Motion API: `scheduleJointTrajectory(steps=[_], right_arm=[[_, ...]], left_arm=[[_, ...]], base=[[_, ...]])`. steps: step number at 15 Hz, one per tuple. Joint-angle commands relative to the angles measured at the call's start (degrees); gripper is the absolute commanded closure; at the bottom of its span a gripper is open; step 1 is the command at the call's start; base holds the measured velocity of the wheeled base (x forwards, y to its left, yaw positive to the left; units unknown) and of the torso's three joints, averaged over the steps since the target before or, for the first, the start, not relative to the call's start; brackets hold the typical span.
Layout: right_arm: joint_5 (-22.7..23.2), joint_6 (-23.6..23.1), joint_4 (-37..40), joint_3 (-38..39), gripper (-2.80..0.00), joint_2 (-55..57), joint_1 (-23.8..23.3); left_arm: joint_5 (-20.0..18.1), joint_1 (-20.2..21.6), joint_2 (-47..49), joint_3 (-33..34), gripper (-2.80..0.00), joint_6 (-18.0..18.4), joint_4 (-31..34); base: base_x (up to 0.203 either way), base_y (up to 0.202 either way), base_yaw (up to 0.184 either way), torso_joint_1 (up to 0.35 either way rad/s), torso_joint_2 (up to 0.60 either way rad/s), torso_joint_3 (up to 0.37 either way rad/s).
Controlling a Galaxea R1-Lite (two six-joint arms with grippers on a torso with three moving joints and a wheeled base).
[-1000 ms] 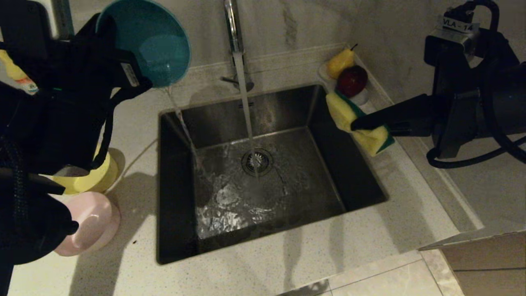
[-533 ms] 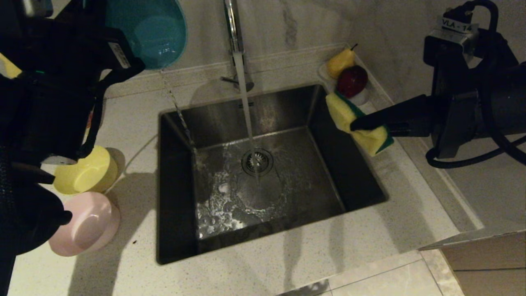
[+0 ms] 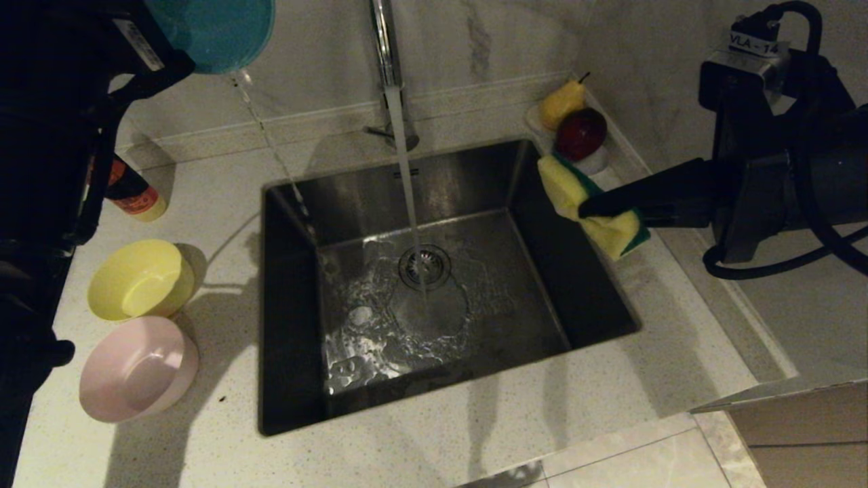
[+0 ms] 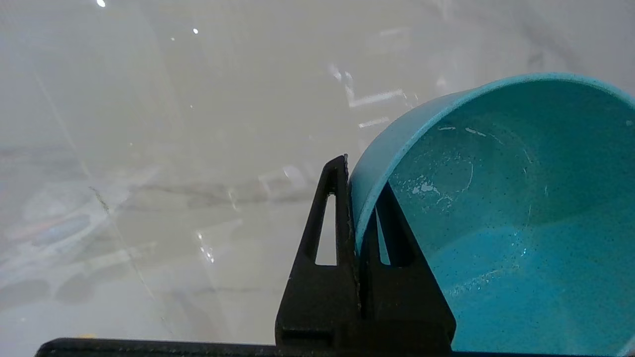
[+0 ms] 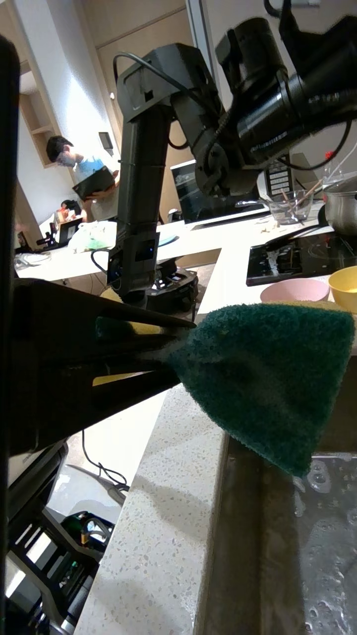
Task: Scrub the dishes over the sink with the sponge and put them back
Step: Rinse the bowl
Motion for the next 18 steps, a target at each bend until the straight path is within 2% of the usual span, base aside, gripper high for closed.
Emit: scheduleJointTrajectory(steps=[1, 8, 10, 12, 14, 15, 18], right_arm=[[0.2, 0.2, 0.0, -0.1, 0.00, 0.5, 0.0], [0.2, 0.4, -1.6, 0.5, 0.00, 0.4, 0.0], [0.2, 0.4, -1.6, 1.2, 0.00, -0.2, 0.0], [0.2, 0.5, -1.5, 1.7, 0.00, -1.0, 0.0], [0.2, 0.6, -1.4, 1.8, 0.00, -1.9, 0.0], [0.2, 0.6, -1.1, 1.8, 0.00, -2.0, 0.0], [0.1, 0.6, -1.0, 2.4, 0.00, -3.4, 0.1]], left_arm=[[-0.2, 0.0, -1.0, 0.1, 0.00, 0.4, -0.5], [-0.2, 0.0, -0.3, 1.3, 0.00, -0.3, -0.5], [0.1, 0.0, -0.4, 3.6, 0.00, -0.3, -0.5], [1.3, 0.0, -0.2, 4.6, 0.00, -1.7, 2.6], [3.2, -0.1, -0.4, 4.1, 0.00, -6.7, 11.5], [3.8, -0.1, -0.8, 3.5, 0.00, -9.9, 18.9], [4.9, 0.0, -3.4, -0.2, 0.00, -23.8, 41.1]], base=[[0.000, 0.000, 0.000, 0.000, 0.00, 0.000], [0.000, 0.000, 0.000, 0.000, 0.00, 0.000], [0.000, 0.000, 0.000, 0.000, 0.00, 0.000], [0.000, 0.000, 0.000, 0.000, 0.00, 0.000], [0.000, 0.000, 0.000, 0.000, 0.00, 0.000], [0.000, 0.000, 0.000, 0.000, 0.00, 0.000], [0.000, 0.000, 0.000, 0.000, 0.00, 0.000]])
